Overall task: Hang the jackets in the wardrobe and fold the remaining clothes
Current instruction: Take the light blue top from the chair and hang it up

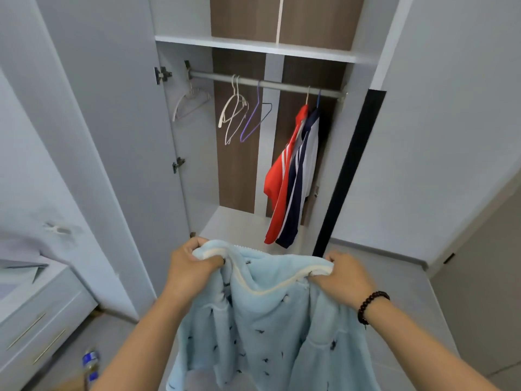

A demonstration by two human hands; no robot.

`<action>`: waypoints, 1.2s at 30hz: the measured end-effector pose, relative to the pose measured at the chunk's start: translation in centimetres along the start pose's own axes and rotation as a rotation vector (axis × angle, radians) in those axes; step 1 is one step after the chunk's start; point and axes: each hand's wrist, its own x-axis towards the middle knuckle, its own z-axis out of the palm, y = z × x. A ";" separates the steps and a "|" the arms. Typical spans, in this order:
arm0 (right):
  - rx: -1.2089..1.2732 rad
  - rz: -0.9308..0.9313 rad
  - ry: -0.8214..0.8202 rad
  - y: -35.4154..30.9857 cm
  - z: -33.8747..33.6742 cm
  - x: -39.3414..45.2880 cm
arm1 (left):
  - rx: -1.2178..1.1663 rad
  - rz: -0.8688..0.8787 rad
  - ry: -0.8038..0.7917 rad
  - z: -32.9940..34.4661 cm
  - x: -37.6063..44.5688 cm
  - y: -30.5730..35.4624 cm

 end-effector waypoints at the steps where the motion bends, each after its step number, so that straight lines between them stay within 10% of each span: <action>1: -0.004 0.003 -0.004 -0.9 0.4 0.3 | -0.060 -0.011 -0.018 -0.7 0.2 0.0; 12: 0.386 0.101 -0.018 -4.9 5.6 4.4 | -0.083 0.108 0.193 -7.6 5.4 -1.0; 23: -0.038 -0.642 -0.180 -10.1 8.7 12.0 | 0.048 0.196 0.338 -7.7 12.8 0.1; 28: -0.049 -0.219 0.059 -11.2 7.7 18.8 | 0.141 -0.018 0.544 -10.0 19.9 -0.5; 36: 0.180 -0.198 -0.127 -12.9 8.1 26.4 | 0.332 -0.006 0.439 -5.7 25.6 0.4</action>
